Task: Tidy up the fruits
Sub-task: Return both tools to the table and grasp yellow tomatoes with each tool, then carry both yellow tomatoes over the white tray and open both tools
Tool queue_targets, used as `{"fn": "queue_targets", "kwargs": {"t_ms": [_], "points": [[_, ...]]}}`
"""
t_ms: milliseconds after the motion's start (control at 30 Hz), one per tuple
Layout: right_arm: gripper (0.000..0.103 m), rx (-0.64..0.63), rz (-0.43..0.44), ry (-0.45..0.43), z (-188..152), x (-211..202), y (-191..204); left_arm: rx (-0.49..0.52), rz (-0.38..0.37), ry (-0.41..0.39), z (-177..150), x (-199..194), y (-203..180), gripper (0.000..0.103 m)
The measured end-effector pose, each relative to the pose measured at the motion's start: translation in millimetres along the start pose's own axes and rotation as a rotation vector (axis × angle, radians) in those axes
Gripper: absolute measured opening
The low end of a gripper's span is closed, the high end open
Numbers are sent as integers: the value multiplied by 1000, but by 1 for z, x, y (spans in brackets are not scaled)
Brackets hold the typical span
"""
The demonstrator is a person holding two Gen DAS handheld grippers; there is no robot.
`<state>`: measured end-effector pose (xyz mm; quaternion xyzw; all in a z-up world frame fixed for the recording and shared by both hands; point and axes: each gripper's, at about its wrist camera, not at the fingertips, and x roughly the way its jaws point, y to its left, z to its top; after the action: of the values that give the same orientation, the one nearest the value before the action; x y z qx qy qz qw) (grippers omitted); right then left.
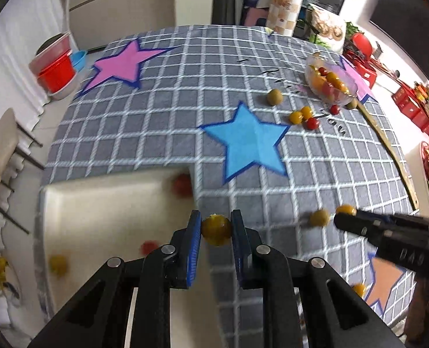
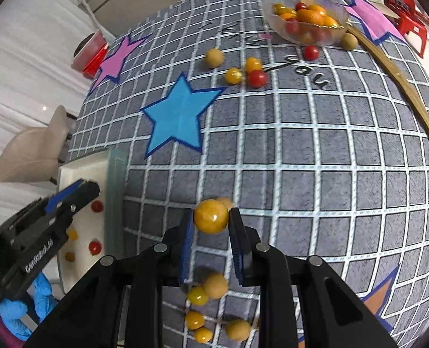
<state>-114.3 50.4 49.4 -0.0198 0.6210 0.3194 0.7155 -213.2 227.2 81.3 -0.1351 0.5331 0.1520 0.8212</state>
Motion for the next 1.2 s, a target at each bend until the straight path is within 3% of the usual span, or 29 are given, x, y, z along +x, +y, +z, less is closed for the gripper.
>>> {"fn": "queue_targets", "kwargs": {"t_ms": [533, 867, 1200], "points": [[26, -182, 63, 67, -16, 20, 103, -179, 118, 61, -89, -22, 88, 22], [26, -283, 85, 127, -27, 51, 163, -225, 119, 83, -117, -15, 110, 22], [26, -310, 54, 190, -25, 92, 184, -236, 121, 107, -126, 1, 116, 22]]}}
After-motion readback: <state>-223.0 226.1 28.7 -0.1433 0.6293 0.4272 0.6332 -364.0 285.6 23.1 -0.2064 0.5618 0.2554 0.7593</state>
